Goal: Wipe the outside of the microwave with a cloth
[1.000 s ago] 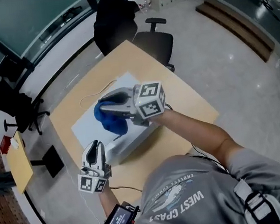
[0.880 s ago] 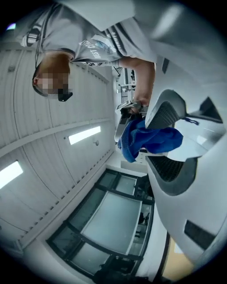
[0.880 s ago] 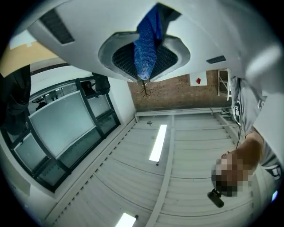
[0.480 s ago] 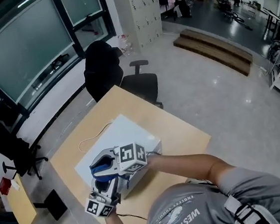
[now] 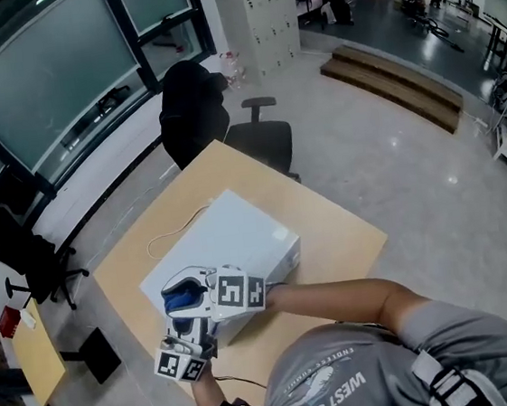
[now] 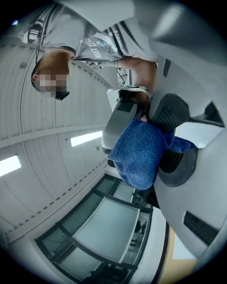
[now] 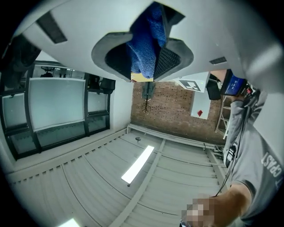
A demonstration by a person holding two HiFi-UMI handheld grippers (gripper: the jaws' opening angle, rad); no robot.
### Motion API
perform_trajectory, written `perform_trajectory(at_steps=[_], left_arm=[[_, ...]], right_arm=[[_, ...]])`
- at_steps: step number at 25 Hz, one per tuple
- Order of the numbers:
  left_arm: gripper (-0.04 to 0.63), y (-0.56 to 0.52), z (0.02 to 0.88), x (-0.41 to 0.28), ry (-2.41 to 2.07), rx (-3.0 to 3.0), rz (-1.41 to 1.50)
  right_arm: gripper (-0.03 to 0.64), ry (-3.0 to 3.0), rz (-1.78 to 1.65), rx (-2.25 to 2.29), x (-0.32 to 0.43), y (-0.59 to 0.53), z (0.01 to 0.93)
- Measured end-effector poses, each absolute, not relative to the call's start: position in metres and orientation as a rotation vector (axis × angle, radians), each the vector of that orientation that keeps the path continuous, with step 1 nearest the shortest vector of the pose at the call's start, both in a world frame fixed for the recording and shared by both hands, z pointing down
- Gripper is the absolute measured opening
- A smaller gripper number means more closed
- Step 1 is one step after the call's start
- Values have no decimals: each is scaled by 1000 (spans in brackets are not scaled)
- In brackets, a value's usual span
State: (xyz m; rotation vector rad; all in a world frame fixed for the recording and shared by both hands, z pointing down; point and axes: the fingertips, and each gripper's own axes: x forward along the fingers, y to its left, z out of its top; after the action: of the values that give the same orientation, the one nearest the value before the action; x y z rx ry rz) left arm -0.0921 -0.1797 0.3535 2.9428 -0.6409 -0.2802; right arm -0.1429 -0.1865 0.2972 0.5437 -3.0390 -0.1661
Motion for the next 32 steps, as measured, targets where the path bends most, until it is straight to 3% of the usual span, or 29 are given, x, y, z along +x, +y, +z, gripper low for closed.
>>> perform_trajectory(at_steps=[7,15,23,32], left_arm=[[92,-188,328,-87,-725,2980,-327],[91,-233,370,-191,-1146,2867,-241],[92,-271,459,-269,-1556,2848,523],[91,-282,558,-271,-1439,2806,1109]], right_arm=[[161,-3097,-139,664,-114,-197,267],[161,-3133,-77,902,-84,-244,274],[161,-2993,101,1197,-20,-263,314],[161,-2793,217,1438,47,-246,353]])
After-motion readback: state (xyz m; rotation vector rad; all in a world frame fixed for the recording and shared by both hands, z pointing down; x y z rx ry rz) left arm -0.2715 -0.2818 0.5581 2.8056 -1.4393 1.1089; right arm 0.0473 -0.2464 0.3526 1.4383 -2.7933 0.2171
